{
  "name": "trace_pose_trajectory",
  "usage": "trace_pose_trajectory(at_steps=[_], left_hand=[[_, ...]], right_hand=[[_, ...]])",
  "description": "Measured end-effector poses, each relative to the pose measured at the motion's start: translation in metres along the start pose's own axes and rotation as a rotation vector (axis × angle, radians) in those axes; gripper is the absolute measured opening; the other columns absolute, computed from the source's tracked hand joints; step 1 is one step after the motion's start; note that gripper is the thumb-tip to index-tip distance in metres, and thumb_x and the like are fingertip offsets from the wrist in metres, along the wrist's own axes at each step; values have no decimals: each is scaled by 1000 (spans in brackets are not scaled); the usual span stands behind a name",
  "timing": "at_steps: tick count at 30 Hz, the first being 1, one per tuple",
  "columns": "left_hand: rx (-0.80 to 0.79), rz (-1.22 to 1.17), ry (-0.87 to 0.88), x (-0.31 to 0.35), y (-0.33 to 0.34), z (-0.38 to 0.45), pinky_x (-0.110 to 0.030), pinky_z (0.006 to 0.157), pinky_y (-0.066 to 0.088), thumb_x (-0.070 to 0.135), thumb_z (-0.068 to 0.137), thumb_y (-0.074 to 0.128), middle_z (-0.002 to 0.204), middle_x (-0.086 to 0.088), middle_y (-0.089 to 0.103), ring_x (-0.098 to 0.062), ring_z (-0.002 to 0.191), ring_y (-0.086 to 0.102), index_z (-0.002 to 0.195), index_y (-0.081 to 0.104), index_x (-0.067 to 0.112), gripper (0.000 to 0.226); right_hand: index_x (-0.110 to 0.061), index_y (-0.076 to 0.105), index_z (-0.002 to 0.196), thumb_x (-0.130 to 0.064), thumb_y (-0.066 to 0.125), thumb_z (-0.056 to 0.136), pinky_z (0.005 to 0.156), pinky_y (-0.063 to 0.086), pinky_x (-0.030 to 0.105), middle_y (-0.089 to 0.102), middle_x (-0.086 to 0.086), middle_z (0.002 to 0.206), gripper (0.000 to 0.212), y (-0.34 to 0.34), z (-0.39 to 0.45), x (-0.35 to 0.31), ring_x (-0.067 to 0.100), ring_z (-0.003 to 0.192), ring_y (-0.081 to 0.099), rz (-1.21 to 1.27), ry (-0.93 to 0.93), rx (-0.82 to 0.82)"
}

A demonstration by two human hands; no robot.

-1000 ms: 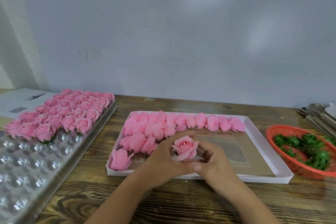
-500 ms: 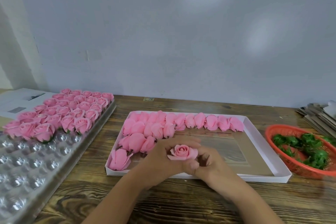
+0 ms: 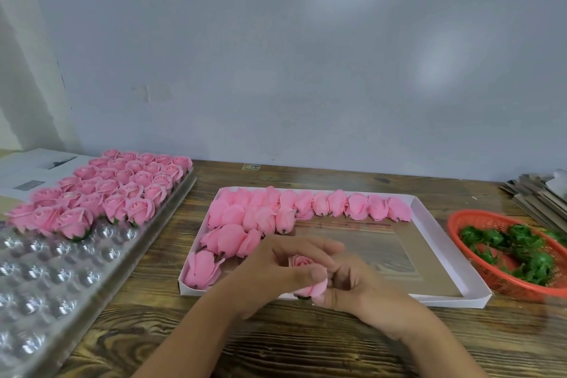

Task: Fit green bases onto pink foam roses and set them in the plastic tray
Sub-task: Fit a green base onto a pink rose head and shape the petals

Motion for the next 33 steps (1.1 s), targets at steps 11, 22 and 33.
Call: trace_pose_trajectory(at_steps=[11, 22, 33], left_hand=[[-161, 156, -133, 0, -5, -2, -34, 106, 50, 29, 73, 86, 135, 9, 64, -12, 127, 59, 134, 58, 42, 68], [-68, 126, 17, -3, -3, 1, -20, 101, 47, 37, 89, 73, 127, -3, 70, -9, 128, 58, 101, 79, 32, 15], [-88, 195, -77, -6, -4, 2, -29, 105, 50, 45, 79, 83, 136, 14, 62, -10, 128, 58, 139, 51, 45, 67]], right_hand=[[-4, 66, 120, 1, 64, 90, 89, 49, 23, 71, 5, 117, 30, -2, 0, 1, 17, 108, 66, -25, 18, 33], [-9, 69, 112, 5, 59, 92, 85, 47, 17, 73, -2, 105, 26, 1, 0, -1, 7, 102, 65, -21, 35, 32], [-22, 73, 109, -15, 78, 75, 93, 53, 35, 75, 9, 106, 34, -4, 7, 5, 30, 103, 68, -107, -63, 342]])
Point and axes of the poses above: each hand's wrist, its own z-axis towards the middle knuckle, its own y-axis out of the palm, x = y × z, the point moved 1 cm from there along z, towards the middle knuckle
